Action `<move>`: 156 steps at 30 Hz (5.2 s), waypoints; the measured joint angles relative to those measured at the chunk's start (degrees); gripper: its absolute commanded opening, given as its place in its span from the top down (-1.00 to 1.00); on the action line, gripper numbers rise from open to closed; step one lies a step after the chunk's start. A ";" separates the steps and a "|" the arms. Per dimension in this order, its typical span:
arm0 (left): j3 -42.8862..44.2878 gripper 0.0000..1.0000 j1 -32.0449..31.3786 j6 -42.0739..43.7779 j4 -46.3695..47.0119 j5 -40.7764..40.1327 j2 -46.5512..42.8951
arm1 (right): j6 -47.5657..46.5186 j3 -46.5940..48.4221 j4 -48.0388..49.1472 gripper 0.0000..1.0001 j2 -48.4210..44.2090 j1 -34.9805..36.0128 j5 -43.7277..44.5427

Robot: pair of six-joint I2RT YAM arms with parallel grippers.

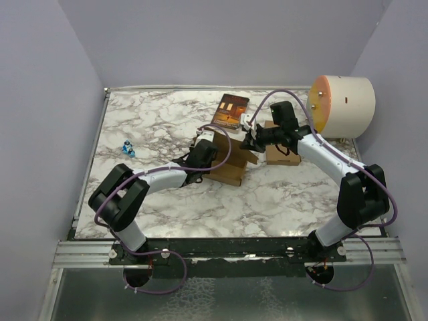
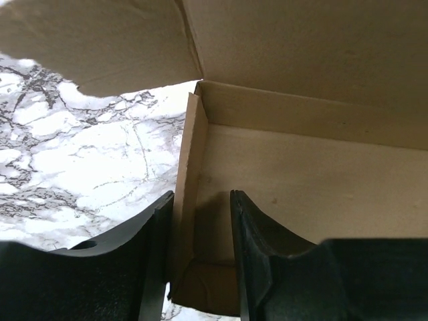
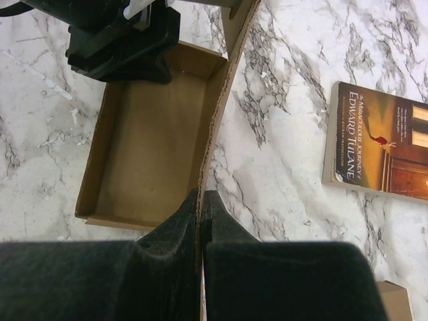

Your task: Fold the paper box

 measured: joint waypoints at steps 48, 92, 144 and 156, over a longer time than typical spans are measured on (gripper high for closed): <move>-5.53 0.52 0.79 -2.95 10.16 -1.25 -1.38 | 0.07 -0.33 -1.95 0.98 0.00 1.01 -0.87; -25.81 0.51 0.90 -9.75 10.16 22.14 -31.28 | 1.92 -0.33 -1.90 0.96 0.00 1.01 -2.69; -24.39 0.39 25.38 4.52 33.42 50.29 -21.70 | -13.73 20.24 -24.96 0.94 12.28 1.01 -6.82; -23.63 0.85 24.22 6.47 33.20 49.13 -21.57 | -12.46 22.29 -25.55 0.60 14.16 0.98 -6.95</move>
